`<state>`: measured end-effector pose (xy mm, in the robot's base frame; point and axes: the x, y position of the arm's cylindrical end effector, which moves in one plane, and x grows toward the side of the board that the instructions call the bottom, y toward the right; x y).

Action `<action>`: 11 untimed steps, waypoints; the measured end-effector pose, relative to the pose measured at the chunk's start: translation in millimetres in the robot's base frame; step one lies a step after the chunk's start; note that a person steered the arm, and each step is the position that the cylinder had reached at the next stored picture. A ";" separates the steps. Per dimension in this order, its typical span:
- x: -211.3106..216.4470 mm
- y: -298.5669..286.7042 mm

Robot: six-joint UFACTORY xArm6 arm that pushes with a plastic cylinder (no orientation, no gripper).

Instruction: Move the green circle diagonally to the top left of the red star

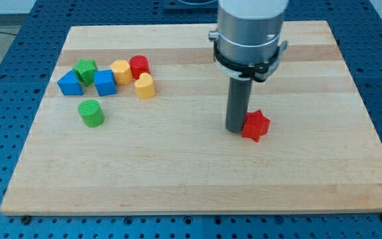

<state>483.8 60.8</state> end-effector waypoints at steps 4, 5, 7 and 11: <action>29.1 -264.1; -18.7 -289.9; -44.9 -222.9; -67.3 -97.6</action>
